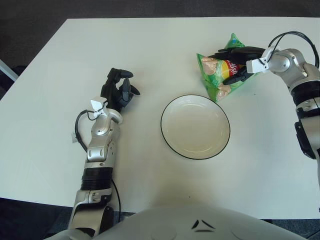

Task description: Put the snack into the plate.

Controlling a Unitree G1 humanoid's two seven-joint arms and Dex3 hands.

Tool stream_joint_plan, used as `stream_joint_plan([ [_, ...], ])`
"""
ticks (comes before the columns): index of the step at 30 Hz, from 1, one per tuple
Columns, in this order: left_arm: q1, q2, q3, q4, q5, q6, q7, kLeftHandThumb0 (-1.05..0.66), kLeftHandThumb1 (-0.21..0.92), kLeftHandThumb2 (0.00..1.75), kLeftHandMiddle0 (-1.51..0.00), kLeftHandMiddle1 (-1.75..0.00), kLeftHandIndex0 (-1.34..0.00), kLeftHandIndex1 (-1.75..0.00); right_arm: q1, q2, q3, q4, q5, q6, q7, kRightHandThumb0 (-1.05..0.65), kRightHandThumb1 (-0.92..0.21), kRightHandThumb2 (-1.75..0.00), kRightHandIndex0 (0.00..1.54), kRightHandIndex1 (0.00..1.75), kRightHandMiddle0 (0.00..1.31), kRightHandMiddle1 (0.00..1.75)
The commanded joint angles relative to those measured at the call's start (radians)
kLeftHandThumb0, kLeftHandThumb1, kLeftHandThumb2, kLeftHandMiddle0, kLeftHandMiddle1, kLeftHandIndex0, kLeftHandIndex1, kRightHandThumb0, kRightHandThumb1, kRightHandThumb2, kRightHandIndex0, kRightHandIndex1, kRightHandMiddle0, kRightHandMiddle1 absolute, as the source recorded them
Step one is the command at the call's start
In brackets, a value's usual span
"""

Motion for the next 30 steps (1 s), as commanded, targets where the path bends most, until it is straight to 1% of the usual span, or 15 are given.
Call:
stream_joint_plan([
  [1, 0.107, -0.055, -0.013, 0.064, 0.006, -0.015, 0.001, -0.37, 0.79, 0.70, -0.78, -1.75, -0.29, -1.75, 0.014, 0.002, 0.033, 0.021, -0.049, 0.004, -0.006, -0.94, -0.92, -0.42, 0.03, 0.01, 0.33, 0.08],
  [6, 0.107, -0.055, -0.013, 0.064, 0.009, -0.017, 0.003, -0.37, 0.78, 0.70, -0.78, -1.75, -0.29, -1.75, 0.018, -0.001, 0.049, 0.028, -0.068, -0.002, -0.042, -0.90, -0.92, -0.39, 0.08, 0.01, 0.53, 0.12],
  [9, 0.107, -0.055, -0.014, 0.065, 0.011, -0.021, 0.003, -0.37, 0.78, 0.70, -0.78, -1.75, -0.29, -1.75, 0.023, -0.001, 0.046, 0.033, -0.060, -0.005, -0.064, -0.80, -0.92, -0.28, 0.14, 0.01, 0.64, 0.12],
  [13, 0.107, -0.055, -0.014, 0.066, 0.012, -0.024, 0.003, -0.37, 0.78, 0.71, -0.78, -1.75, -0.29, -1.75, 0.034, -0.001, 0.038, 0.033, -0.058, -0.016, -0.126, -0.61, -0.92, -0.15, 0.35, 0.02, 0.74, 0.10],
  [16, 0.107, -0.055, -0.014, 0.067, 0.013, -0.027, 0.003, -0.37, 0.78, 0.71, -0.78, -1.75, -0.29, -1.75, 0.050, -0.011, 0.039, 0.029, -0.087, -0.043, -0.247, -0.51, -0.92, -0.09, 0.51, 0.03, 0.80, 0.10],
  [17, 0.107, -0.054, -0.014, 0.068, 0.013, -0.028, 0.003, -0.37, 0.78, 0.71, -0.79, -1.75, -0.30, -1.75, 0.063, -0.017, 0.037, 0.026, -0.102, -0.053, -0.316, -0.46, -0.92, -0.09, 0.62, 0.06, 0.76, 0.50],
  [18, 0.107, -0.054, -0.014, 0.068, 0.013, -0.028, 0.003, -0.37, 0.78, 0.71, -0.79, -1.75, -0.30, -1.75, 0.071, -0.021, 0.036, 0.025, -0.113, -0.060, -0.363, -0.45, -0.92, -0.08, 0.68, 0.08, 0.75, 0.64],
  [19, 0.107, -0.054, -0.015, 0.068, 0.013, -0.029, 0.003, -0.37, 0.77, 0.71, -0.78, -1.75, -0.30, -1.75, 0.079, -0.024, 0.036, 0.026, -0.128, -0.062, -0.417, -0.42, -0.92, -0.07, 0.76, 0.12, 0.73, 0.84],
  [20, 0.107, -0.054, -0.015, 0.069, 0.013, -0.030, 0.003, -0.37, 0.77, 0.71, -0.78, -1.75, -0.30, -1.75, 0.084, -0.026, 0.038, 0.028, -0.139, -0.063, -0.450, -0.27, -0.92, -0.06, 0.71, 0.46, 0.75, 0.95],
  [21, 0.107, -0.054, -0.015, 0.069, 0.013, -0.031, 0.003, -0.37, 0.77, 0.72, -0.78, -1.75, -0.30, -1.75, 0.085, -0.027, 0.044, 0.035, -0.154, -0.054, -0.486, -0.18, -0.92, -0.05, 0.67, 0.69, 0.76, 1.03],
  [23, 0.107, -0.055, -0.015, 0.070, 0.012, -0.033, 0.003, -0.37, 0.77, 0.72, -0.78, -1.75, -0.30, -1.75, 0.085, -0.027, 0.053, 0.047, -0.176, -0.046, -0.530, -0.09, -0.92, -0.07, 0.62, 0.92, 0.75, 1.11],
  [27, 0.108, -0.055, -0.015, 0.070, 0.012, -0.036, 0.003, -0.37, 0.77, 0.72, -0.78, -1.75, -0.30, -1.75, 0.076, -0.023, 0.087, 0.067, -0.242, 0.019, -0.641, -0.02, -0.92, -0.12, 0.53, 1.15, 0.67, 1.26],
  [28, 0.108, -0.056, -0.015, 0.070, 0.012, -0.036, 0.003, -0.37, 0.77, 0.72, -0.78, -1.75, -0.30, -1.75, 0.076, -0.021, 0.092, 0.069, -0.253, 0.030, -0.665, -0.02, -0.88, -0.22, 0.51, 1.19, 0.64, 1.31],
  [29, 0.108, -0.056, -0.015, 0.071, 0.012, -0.037, 0.003, -0.37, 0.77, 0.72, -0.78, -1.75, -0.30, -1.75, 0.079, -0.016, 0.091, 0.072, -0.258, 0.039, -0.706, -0.01, -0.79, -0.43, 0.48, 1.28, 0.59, 1.43],
  [30, 0.108, -0.056, -0.015, 0.071, 0.012, -0.038, 0.003, -0.37, 0.77, 0.72, -0.78, -1.75, -0.30, -1.75, 0.081, -0.013, 0.091, 0.075, -0.261, 0.044, -0.735, -0.01, -0.72, -0.56, 0.47, 1.35, 0.55, 1.49],
])
